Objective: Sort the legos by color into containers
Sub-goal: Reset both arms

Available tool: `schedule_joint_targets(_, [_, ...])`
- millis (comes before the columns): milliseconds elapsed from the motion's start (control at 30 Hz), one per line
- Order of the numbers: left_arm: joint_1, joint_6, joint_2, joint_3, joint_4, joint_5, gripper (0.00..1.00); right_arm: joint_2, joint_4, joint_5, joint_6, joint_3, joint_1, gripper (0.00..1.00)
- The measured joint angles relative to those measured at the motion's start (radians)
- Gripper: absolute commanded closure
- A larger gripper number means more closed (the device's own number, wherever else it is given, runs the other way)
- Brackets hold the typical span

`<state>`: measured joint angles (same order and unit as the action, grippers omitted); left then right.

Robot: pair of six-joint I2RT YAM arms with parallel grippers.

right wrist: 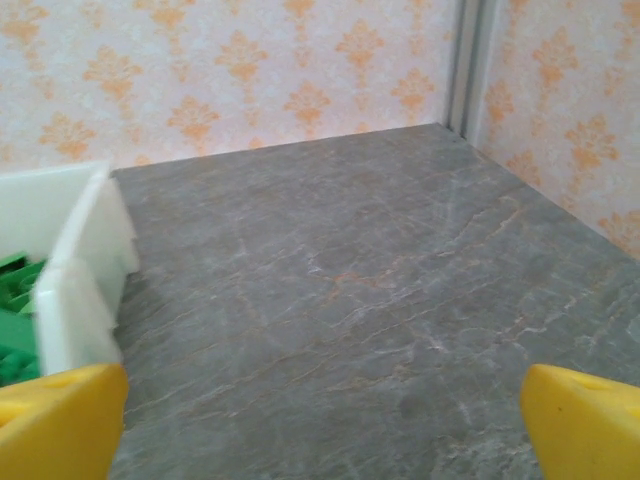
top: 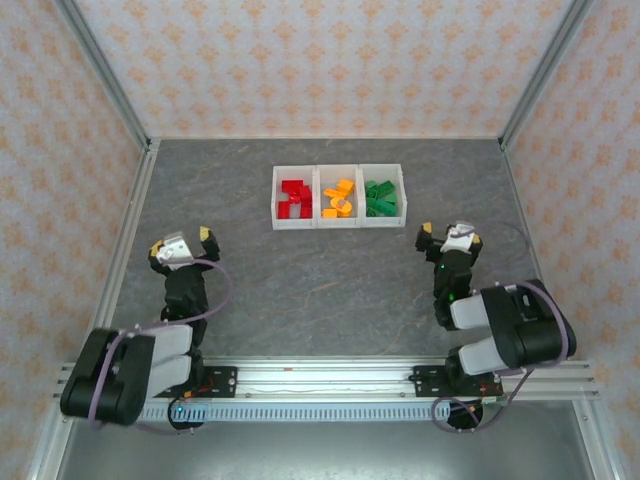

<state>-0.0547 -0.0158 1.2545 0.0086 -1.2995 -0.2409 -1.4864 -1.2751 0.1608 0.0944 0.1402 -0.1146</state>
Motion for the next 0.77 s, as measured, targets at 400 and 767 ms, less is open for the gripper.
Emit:
schedule_joint_targets(400, [0.037, 0.003, 0.272, 0.161, -0.090, 0.137, 0.00, -0.037, 0.026, -0.081, -0.044, 0.077, 0.055, 0.00])
schedule_joint_targets(767, [0.035, -0.020, 0.276, 0.171, -0.088, 0.025, 0.01, -0.037, 0.042, -0.091, -0.049, 0.077, 0.055, 0.00])
